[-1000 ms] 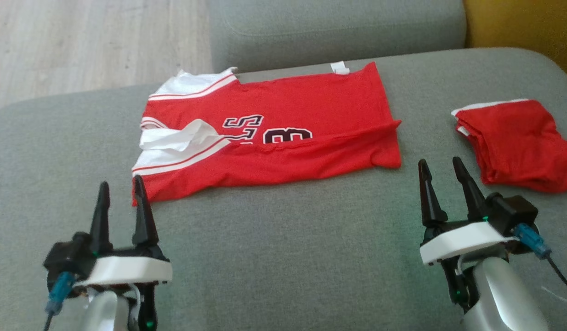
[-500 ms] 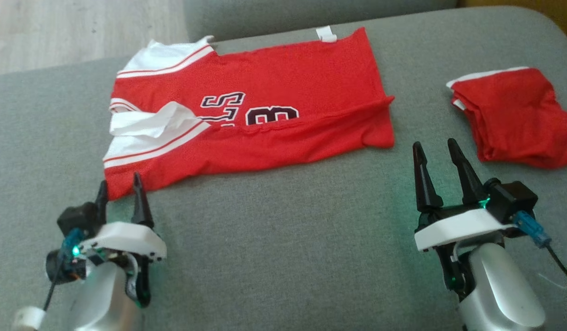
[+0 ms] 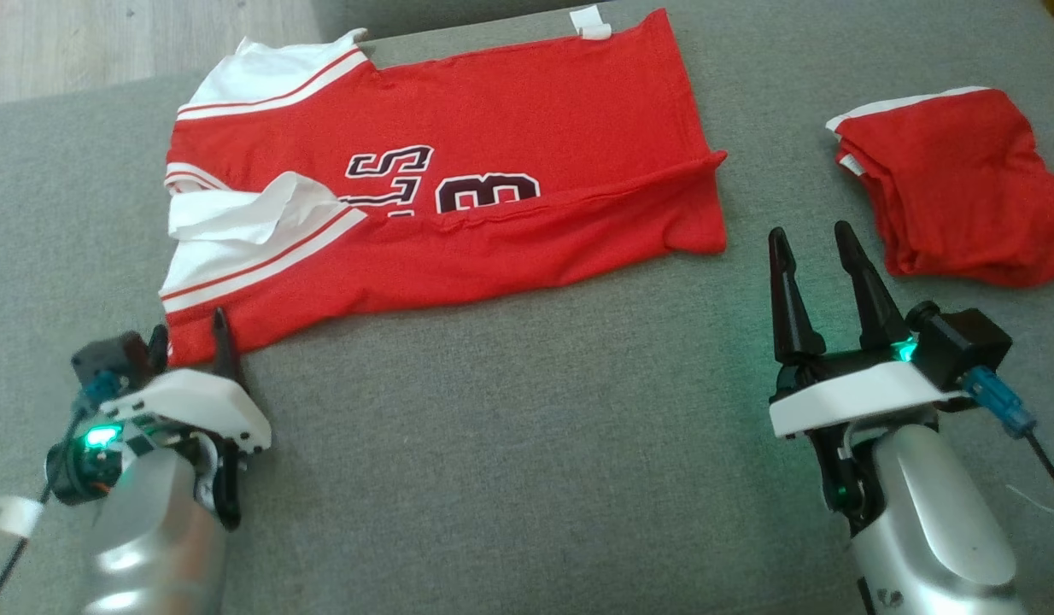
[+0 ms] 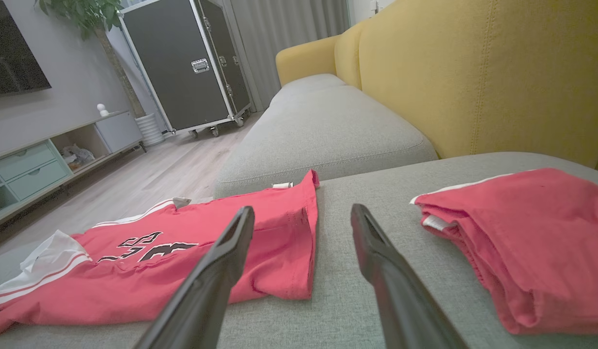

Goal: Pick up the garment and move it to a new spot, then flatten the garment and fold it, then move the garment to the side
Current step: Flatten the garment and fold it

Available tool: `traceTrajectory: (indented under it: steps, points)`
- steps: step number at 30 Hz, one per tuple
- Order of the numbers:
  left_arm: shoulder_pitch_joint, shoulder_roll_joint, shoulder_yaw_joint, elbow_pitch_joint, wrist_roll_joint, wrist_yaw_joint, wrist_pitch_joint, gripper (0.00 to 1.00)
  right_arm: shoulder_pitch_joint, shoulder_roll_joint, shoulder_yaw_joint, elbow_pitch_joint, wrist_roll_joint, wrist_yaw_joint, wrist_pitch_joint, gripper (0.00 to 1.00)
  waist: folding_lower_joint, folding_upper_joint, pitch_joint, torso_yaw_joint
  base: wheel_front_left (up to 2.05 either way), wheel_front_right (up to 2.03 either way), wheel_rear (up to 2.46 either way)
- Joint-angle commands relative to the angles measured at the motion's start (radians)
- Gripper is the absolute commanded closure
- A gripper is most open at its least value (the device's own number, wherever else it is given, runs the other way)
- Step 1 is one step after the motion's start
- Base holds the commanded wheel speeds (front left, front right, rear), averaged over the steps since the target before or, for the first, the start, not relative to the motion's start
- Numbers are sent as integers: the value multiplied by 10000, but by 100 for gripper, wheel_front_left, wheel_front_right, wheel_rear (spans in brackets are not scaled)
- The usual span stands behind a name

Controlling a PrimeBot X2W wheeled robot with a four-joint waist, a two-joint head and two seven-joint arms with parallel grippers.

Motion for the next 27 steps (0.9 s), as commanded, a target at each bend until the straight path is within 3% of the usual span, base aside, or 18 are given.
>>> traceTrajectory:
  steps: [1, 3, 6, 13, 27]
  points:
    - [-193, 338, 298, 312, -145, -140, 354, 2, -384, 69, 207, -390, 115, -9, -62, 0, 0, 0, 6, -36, 0, 0, 0]
    - [-249, 368, 242, 558, -184, -305, 479, 100, -403, 69, 195, -390, 149, -9, -62, 0, 0, 0, -11, -47, 0, 0, 0]
    - [-279, 395, 149, 686, -185, -480, 422, 100, -400, 70, 168, -347, 154, -9, -62, 0, 0, 0, -60, -32, 0, 0, 0]
    - [-525, 412, 14, 93, -112, -626, -841, 100, -625, 70, 90, 613, -16, -9, -26, 0, 0, 0, -310, 246, 0, 0, 0]
    - [258, -71, -535, -3855, 746, -817, -1069, 100, -3028, 70, -387, 4578, 380, -9, 2200, 0, 0, 0, -353, 1164, 0, 0, 0]
